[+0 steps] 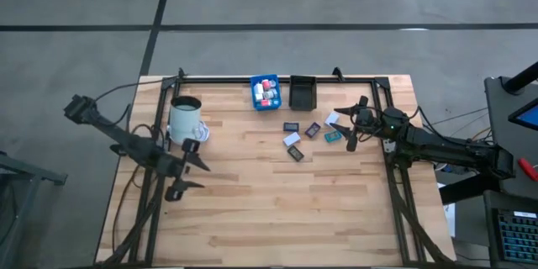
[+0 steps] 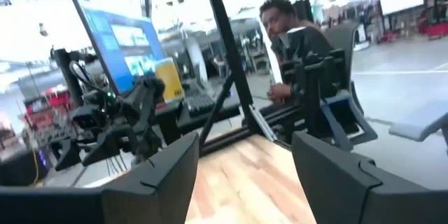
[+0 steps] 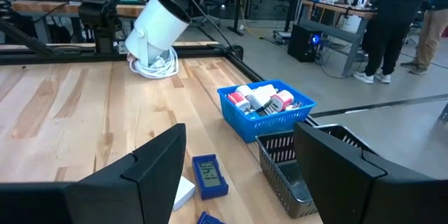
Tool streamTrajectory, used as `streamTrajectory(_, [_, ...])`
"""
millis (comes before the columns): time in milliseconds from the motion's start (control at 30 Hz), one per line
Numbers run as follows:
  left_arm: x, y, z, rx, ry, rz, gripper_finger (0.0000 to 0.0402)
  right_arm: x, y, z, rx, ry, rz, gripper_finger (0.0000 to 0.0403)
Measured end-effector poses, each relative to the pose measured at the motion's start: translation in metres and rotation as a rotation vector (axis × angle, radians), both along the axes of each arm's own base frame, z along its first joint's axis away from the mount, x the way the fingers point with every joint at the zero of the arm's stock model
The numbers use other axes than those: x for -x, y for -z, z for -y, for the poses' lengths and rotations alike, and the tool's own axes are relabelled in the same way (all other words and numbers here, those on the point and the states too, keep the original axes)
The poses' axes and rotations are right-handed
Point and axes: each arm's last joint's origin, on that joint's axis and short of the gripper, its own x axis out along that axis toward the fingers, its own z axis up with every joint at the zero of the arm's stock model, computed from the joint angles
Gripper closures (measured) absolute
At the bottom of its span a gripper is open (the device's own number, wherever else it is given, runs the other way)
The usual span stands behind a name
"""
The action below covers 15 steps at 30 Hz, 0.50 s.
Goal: Pick & Place Office items
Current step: Put the light blue digital clock into the black basket
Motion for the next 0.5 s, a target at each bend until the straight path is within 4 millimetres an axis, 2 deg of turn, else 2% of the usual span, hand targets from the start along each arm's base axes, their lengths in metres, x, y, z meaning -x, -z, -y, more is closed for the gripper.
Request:
streamTrajectory(167, [0.016,0.021,-0.009,-0.018,0.015,0.091,0.0167,0.000,0.000,0.000,0.000,0.000,0.000,0.0147])
streamTrajectory(500, [0.029,0.028,-0.015,-0.071,0.033,0.068,0.0167,0.000,0.000,0.000,0.000,0.000,0.000,0.0147])
